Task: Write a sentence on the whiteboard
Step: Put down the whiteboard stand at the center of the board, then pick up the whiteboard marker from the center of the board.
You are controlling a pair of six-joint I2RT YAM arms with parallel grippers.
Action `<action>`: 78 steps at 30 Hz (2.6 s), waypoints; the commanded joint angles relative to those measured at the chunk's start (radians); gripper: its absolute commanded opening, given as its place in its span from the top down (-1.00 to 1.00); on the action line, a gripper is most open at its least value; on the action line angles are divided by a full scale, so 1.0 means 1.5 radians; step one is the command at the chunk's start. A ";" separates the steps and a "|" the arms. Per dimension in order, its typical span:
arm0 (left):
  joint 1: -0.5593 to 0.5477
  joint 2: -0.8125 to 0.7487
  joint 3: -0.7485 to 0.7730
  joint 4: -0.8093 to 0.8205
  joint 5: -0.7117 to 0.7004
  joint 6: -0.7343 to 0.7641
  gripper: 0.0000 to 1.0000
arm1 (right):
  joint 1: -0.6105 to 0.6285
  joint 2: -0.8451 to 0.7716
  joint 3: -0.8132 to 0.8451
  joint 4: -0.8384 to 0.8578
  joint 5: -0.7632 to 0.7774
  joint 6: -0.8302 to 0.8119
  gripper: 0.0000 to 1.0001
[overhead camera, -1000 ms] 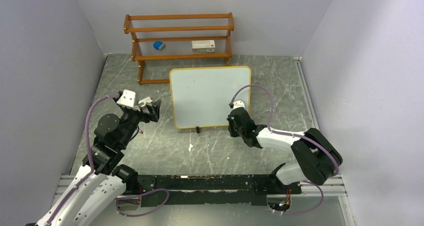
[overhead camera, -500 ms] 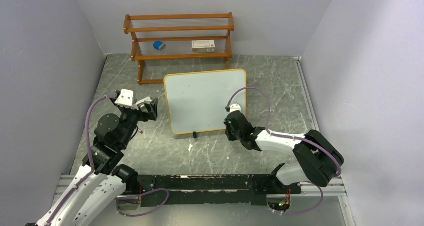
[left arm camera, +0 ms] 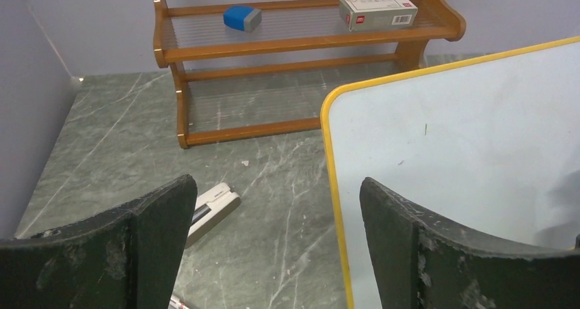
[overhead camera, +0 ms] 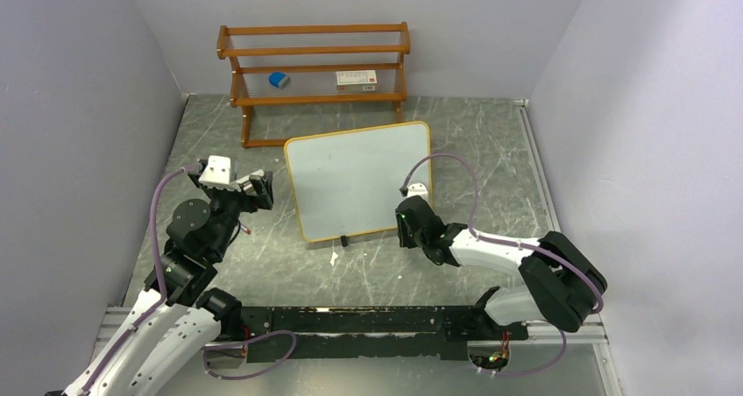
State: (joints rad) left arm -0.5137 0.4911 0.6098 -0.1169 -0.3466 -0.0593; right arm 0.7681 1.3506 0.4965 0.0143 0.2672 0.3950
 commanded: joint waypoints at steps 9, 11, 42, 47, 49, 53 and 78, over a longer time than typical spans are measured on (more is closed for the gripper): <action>-0.002 0.017 0.012 -0.010 -0.044 -0.016 -0.88 | 0.005 -0.046 0.002 -0.064 0.103 0.083 0.22; -0.003 0.021 0.012 -0.011 -0.055 -0.025 -0.90 | 0.004 -0.064 -0.006 -0.063 0.113 0.089 0.17; 0.255 0.431 0.163 -0.394 -0.009 -0.383 -0.90 | 0.004 -0.424 0.046 -0.168 0.131 -0.061 -0.65; 0.348 0.521 0.183 -0.364 0.015 -0.355 -0.57 | 0.004 -0.453 0.028 -0.161 0.142 -0.055 -0.66; 0.393 0.559 0.195 -0.351 0.031 -0.347 -0.50 | 0.005 -0.459 0.027 -0.161 0.146 -0.053 -0.66; 0.404 0.624 0.200 -0.330 0.050 -0.346 -0.24 | 0.005 -0.463 0.030 -0.159 0.151 -0.055 -0.67; 0.450 0.781 0.199 -0.271 0.094 -0.340 0.68 | 0.004 -0.479 0.027 -0.149 0.127 -0.074 -0.70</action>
State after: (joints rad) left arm 0.1268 1.6485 0.9287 -0.5526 -0.2558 -0.5728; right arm 0.7712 0.6491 0.5339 -0.2302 0.4656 0.3050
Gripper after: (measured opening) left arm 0.215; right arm 0.850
